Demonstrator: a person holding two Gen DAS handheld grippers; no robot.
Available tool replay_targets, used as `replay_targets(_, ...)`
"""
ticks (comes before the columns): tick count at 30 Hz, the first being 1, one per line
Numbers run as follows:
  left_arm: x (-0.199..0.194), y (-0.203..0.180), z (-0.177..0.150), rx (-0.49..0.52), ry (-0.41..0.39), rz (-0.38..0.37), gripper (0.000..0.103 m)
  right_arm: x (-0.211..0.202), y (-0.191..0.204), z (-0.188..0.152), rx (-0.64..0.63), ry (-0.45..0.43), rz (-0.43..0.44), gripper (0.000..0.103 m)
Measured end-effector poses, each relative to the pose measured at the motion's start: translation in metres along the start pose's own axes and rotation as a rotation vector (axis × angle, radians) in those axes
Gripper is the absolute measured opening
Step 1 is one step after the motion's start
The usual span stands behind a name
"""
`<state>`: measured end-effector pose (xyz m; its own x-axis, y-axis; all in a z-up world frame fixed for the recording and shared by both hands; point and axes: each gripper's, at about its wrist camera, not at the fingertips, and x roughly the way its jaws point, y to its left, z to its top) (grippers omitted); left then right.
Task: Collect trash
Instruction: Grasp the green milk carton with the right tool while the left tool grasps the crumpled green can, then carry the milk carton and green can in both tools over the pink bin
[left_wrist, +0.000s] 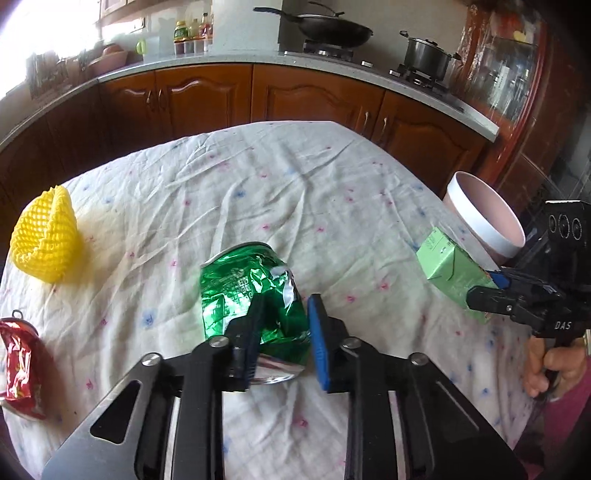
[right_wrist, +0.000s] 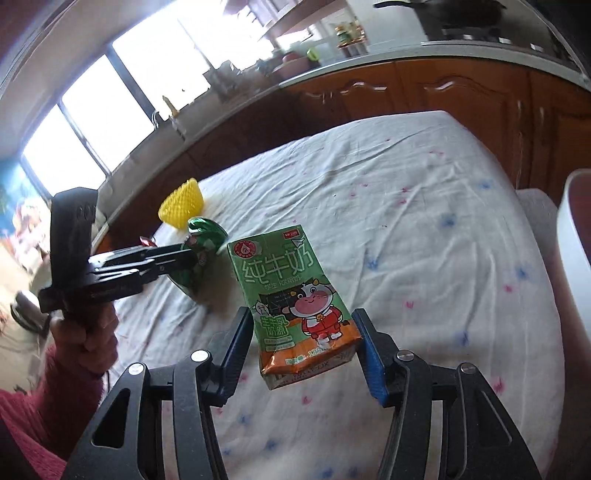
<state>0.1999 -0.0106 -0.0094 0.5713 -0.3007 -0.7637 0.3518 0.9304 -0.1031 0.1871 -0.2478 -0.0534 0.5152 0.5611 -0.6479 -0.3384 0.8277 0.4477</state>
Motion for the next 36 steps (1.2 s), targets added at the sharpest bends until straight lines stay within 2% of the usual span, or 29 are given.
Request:
replay_targets(1, -0.002, -0.001, 0.0, -0.005, -0.007, -0.002, 0.014, -0.004, 0.0, -0.003, 0.017, -0.013, 0.002, 0.055)
replay_targets(5, -0.011, 0.001, -0.003, -0.044, -0.029, -0.006, 0.013, -0.016, 0.004, -0.009, 0.036, -0.041, 0.002, 0.055)
replay_targets(13, -0.033, 0.016, -0.013, -0.108, -0.078, 0.028, 0.01, -0.027, 0.013, -0.013, 0.031, -0.067, 0.018, 0.055)
replay_targets(18, -0.036, 0.018, -0.016, -0.083, -0.056, 0.027, 0.01, -0.034, 0.016, -0.014, 0.026, -0.078, 0.026, 0.055)
replay_targets(28, -0.029, 0.019, -0.013, -0.044, 0.044, 0.135, 0.013, -0.039, 0.019, -0.014, 0.03, -0.09, 0.036, 0.055)
replay_targets(36, -0.032, 0.019, -0.017, -0.062, -0.004, 0.12, 0.012, -0.045, 0.02, -0.014, 0.029, -0.111, 0.029, 0.054)
